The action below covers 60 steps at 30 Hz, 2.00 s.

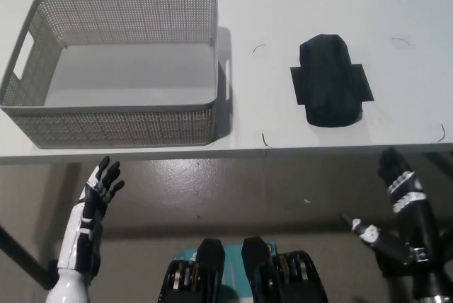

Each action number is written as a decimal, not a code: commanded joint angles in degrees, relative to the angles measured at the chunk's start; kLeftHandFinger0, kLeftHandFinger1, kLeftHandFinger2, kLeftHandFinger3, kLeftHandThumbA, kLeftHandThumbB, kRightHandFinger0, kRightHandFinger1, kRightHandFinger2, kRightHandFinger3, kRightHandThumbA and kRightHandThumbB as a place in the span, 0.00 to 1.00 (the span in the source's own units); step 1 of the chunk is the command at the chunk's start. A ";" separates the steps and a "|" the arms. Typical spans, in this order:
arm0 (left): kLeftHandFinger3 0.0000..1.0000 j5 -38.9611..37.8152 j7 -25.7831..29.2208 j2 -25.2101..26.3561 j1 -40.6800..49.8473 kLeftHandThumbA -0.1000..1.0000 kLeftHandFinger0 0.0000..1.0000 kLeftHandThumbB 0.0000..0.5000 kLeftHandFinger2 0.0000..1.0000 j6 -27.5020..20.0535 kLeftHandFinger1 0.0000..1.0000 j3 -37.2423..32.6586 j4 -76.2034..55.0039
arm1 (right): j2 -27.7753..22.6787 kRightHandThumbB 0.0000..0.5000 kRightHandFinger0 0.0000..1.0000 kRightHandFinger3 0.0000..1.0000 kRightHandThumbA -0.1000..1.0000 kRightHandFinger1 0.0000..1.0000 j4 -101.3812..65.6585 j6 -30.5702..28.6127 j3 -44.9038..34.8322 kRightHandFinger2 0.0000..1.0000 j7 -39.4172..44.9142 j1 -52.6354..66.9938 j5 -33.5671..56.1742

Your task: Use the right hand to push the pencil case on the right hand side to the container on the left side

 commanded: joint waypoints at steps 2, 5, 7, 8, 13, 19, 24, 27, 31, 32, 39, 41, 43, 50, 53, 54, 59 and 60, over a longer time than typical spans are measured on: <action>1.00 -0.99 -1.51 0.89 0.49 1.00 1.00 0.27 1.00 -2.15 1.00 -0.74 -4.10 | -1.11 0.26 1.00 1.00 1.00 1.00 -7.56 -3.70 -1.59 1.00 0.08 -0.36 2.04; 1.00 -1.43 -1.76 0.96 0.51 1.00 1.00 0.26 1.00 -2.22 1.00 -0.66 -4.84 | -1.37 0.26 1.00 1.00 1.00 1.00 -10.57 -2.26 -2.42 1.00 -0.69 -1.22 1.11; 1.00 -1.89 -1.94 0.98 0.52 1.00 1.00 0.26 1.00 -2.24 1.00 -0.62 -5.34 | -2.50 0.36 1.00 1.00 1.00 1.00 -10.92 -1.00 -3.23 1.00 -0.72 -3.64 0.86; 1.00 -1.88 -1.97 1.02 0.49 1.00 1.00 0.26 1.00 -2.12 1.00 -0.57 -5.59 | -2.94 0.37 1.00 1.00 1.00 1.00 -10.13 -0.52 -3.70 1.00 -0.78 -5.28 1.21; 1.00 -2.27 -1.98 1.04 0.86 1.00 1.00 0.27 1.00 -2.08 1.00 -0.14 -5.79 | -3.75 0.35 1.00 1.00 1.00 1.00 -5.76 2.71 -5.25 1.00 -2.14 -11.86 0.37; 1.00 -2.65 -2.34 0.70 0.46 1.00 1.00 0.25 1.00 -2.66 1.00 -0.65 -4.90 | -6.44 0.29 1.00 1.00 1.00 1.00 5.68 5.24 -7.39 1.00 -2.86 -22.16 0.10; 1.00 -2.31 -2.25 0.74 0.51 1.00 1.00 0.26 1.00 -2.00 1.00 -0.55 -5.33 | -7.88 0.47 1.00 1.00 1.00 1.00 15.85 5.49 -7.62 1.00 -2.34 -30.79 0.64; 1.00 -2.09 -2.21 0.73 0.58 1.00 1.00 0.26 1.00 -1.34 1.00 -0.58 -5.69 | -8.30 0.58 1.00 1.00 1.00 1.00 22.64 4.56 -7.29 1.00 -2.11 -36.13 0.51; 1.00 -2.49 -2.66 0.75 0.85 1.00 1.00 0.21 1.00 -1.85 1.00 -0.93 -5.61 | -8.33 0.49 1.00 1.00 1.00 1.00 31.57 3.61 -7.05 1.00 -3.02 -42.06 -0.43; 1.00 -3.04 -2.95 0.77 0.84 1.00 1.00 0.18 1.00 -2.37 1.00 -1.04 -5.43 | -8.33 0.47 1.00 1.00 1.00 1.00 34.49 3.68 -7.12 1.00 -3.01 -43.92 -0.19; 1.00 -3.02 -2.82 0.46 1.56 1.00 1.00 0.22 1.00 -1.91 1.00 -1.14 -6.38 | -9.56 0.52 1.00 1.00 1.00 1.00 57.08 0.46 -5.17 1.00 -3.76 -55.12 -2.71; 1.00 -3.18 -2.98 0.41 1.64 1.00 1.00 0.24 1.00 -1.62 1.00 -1.37 -6.78 | -9.58 0.47 1.00 1.00 1.00 1.00 62.58 -0.55 -4.87 1.00 -3.76 -57.58 -2.63; 1.00 -2.96 -2.97 0.38 1.48 1.00 1.00 0.24 1.00 -1.77 1.00 -1.48 -6.85 | -9.16 0.40 1.00 1.00 1.00 1.00 66.91 -1.34 -5.10 1.00 -3.65 -59.50 -1.86; 1.00 -3.13 -3.00 0.39 1.24 1.00 1.00 0.26 1.00 -1.98 1.00 -1.31 -7.22 | -8.26 0.43 1.00 1.00 1.00 1.00 77.24 -0.18 -2.96 1.00 -5.97 -62.52 -3.69; 1.00 -3.71 -3.25 0.57 1.46 1.00 1.00 0.25 1.00 -1.88 1.00 -1.29 -7.69 | -7.91 0.42 1.00 1.00 1.00 1.00 79.20 0.25 -3.04 1.00 -5.86 -62.17 -3.06; 1.00 -3.66 -3.27 0.63 1.37 1.00 1.00 0.25 1.00 -2.15 1.00 -1.27 -7.65 | -7.74 0.43 1.00 1.00 1.00 1.00 79.63 0.49 -3.41 1.00 -5.63 -61.98 -2.57; 1.00 -3.35 -3.19 0.55 1.15 1.00 1.00 0.26 1.00 -2.00 1.00 -1.38 -7.94 | -6.50 0.40 1.00 1.00 1.00 1.00 80.56 0.79 -4.42 1.00 -4.40 -60.84 -1.43; 1.00 -3.37 -3.13 0.47 0.96 1.00 1.00 0.26 1.00 -2.15 1.00 -1.36 -7.83 | -6.24 0.42 1.00 1.00 1.00 1.00 80.59 0.88 -4.53 1.00 -4.04 -60.83 -1.29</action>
